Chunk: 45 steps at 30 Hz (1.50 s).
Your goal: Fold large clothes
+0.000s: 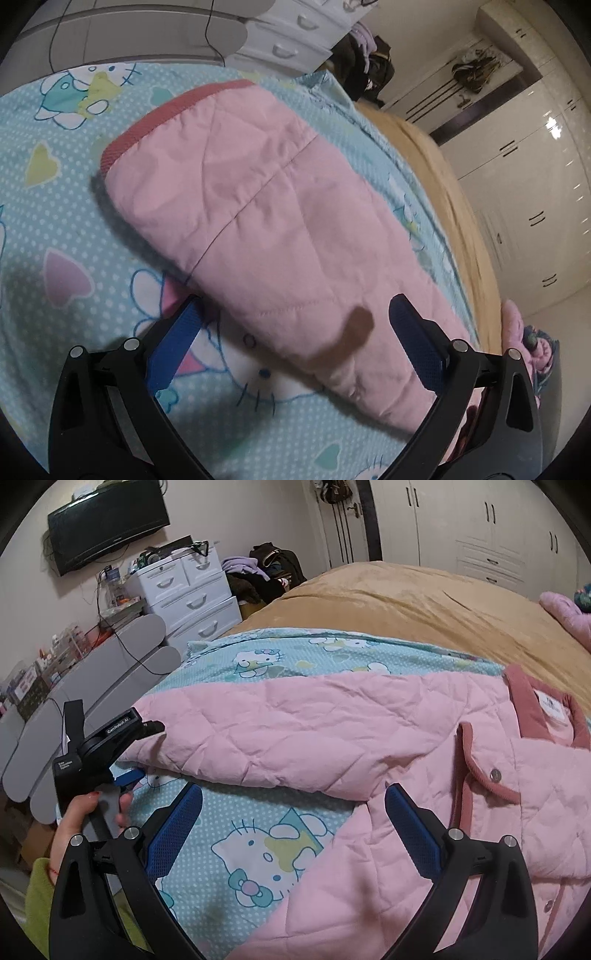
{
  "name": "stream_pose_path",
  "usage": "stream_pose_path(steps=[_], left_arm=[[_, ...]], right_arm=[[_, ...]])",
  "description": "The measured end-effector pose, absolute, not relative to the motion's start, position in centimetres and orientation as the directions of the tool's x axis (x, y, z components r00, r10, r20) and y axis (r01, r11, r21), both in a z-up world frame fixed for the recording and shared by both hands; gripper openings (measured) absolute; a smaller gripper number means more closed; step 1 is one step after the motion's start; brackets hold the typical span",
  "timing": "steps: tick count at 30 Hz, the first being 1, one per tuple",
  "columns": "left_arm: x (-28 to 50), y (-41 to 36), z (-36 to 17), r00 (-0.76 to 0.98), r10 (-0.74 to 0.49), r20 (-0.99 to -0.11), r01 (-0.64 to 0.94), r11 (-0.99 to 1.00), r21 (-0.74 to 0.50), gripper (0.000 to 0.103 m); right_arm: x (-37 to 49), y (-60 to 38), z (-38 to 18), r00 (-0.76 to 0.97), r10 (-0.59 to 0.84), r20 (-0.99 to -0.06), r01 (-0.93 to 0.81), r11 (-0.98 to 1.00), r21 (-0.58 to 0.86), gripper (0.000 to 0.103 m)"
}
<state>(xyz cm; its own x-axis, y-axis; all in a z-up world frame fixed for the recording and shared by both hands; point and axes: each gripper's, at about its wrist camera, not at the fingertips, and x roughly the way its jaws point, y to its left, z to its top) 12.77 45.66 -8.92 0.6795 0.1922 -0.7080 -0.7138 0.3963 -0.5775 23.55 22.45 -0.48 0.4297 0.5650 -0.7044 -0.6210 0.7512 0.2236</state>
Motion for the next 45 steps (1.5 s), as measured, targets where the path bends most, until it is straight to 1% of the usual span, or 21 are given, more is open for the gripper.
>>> stream_pose_path(steps=[1, 3, 4, 5, 6, 8, 9, 11, 13, 19, 24, 27, 31, 35, 37, 45], left_arm=[[12.8, 45.7, -8.9, 0.691, 0.194, -0.696, -0.703, 0.402, -0.586, 0.094], [13.0, 45.8, -9.0, 0.696, 0.200, -0.689, -0.699, 0.406, -0.589, 0.086], [13.0, 45.8, -9.0, 0.688, 0.215, -0.693, -0.708, 0.407, -0.577, 0.076], [12.9, 45.8, -9.0, 0.683, 0.228, -0.694, -0.715, 0.403, -0.572, 0.063], [12.7, 46.0, -9.0, 0.687, 0.232, -0.689, -0.714, 0.396, -0.578, 0.057], [12.2, 46.3, -9.0, 0.708, 0.226, -0.669, -0.696, 0.387, -0.605, 0.034], [12.0, 46.2, -8.9, 0.717, 0.224, -0.660, -0.686, 0.391, -0.613, 0.031], [11.8, 45.8, -8.0, 0.742, 0.227, -0.631, -0.660, 0.411, -0.628, 0.020], [11.9, 45.2, -6.6, 0.759, 0.240, -0.605, -0.641, 0.439, -0.630, 0.015], [11.9, 42.6, -1.0, 0.817, 0.286, -0.500, -0.568, 0.543, -0.618, 0.013], [12.1, 39.9, 3.1, 0.861, 0.295, -0.414, -0.501, 0.629, -0.594, 0.012], [12.3, 38.1, 5.4, 0.888, 0.281, -0.365, -0.454, 0.670, -0.588, 0.012], [12.7, 35.4, 7.9, 0.913, 0.252, -0.320, -0.399, 0.720, -0.568, 0.012], [13.6, 31.8, 10.2, 0.937, 0.210, -0.279, -0.332, 0.786, -0.522, 0.012], [13.8, 30.5, 10.7, 0.947, 0.187, -0.260, -0.299, 0.807, -0.510, 0.012], [16.6, 24.6, 11.7, 0.969, 0.058, -0.241, -0.170, 0.862, -0.477, 0.012]], right_arm=[[23.6, 22.2, -0.5, 0.428, 0.566, -0.704, -0.616, 0.753, 0.231, 0.099], [23.6, 21.6, -0.6, 0.427, 0.567, -0.705, -0.608, 0.757, 0.240, 0.099], [23.6, 21.2, -0.6, 0.430, 0.565, -0.704, -0.604, 0.760, 0.241, 0.099], [23.6, 21.0, -0.5, 0.433, 0.563, -0.704, -0.600, 0.763, 0.240, 0.099], [23.6, 20.6, -0.5, 0.439, 0.560, -0.703, -0.594, 0.768, 0.241, 0.099], [23.8, 20.0, -0.4, 0.446, 0.557, -0.701, -0.584, 0.775, 0.244, 0.099], [23.9, 19.6, -0.4, 0.449, 0.555, -0.700, -0.578, 0.778, 0.247, 0.099], [24.0, 19.1, -0.3, 0.455, 0.555, -0.696, -0.568, 0.783, 0.252, 0.099], [24.0, 18.4, -0.3, 0.460, 0.556, -0.693, -0.562, 0.786, 0.258, 0.099], [23.8, 15.0, 0.6, 0.493, 0.543, -0.680, -0.522, 0.810, 0.268, 0.099], [23.9, 11.4, 1.6, 0.534, 0.523, -0.664, -0.465, 0.838, 0.286, 0.099], [23.9, 9.1, 2.1, 0.560, 0.516, -0.649, -0.434, 0.849, 0.301, 0.099], [23.8, 6.7, 2.8, 0.586, 0.505, -0.633, -0.404, 0.860, 0.312, 0.099], [23.7, 4.2, 2.9, 0.607, 0.494, -0.622, -0.369, 0.869, 0.329, 0.099], [23.7, 2.9, 2.6, 0.614, 0.488, -0.621, -0.346, 0.873, 0.344, 0.099], [23.2, -2.3, 2.0, 0.631, 0.453, -0.630, -0.261, 0.888, 0.378, 0.099]])
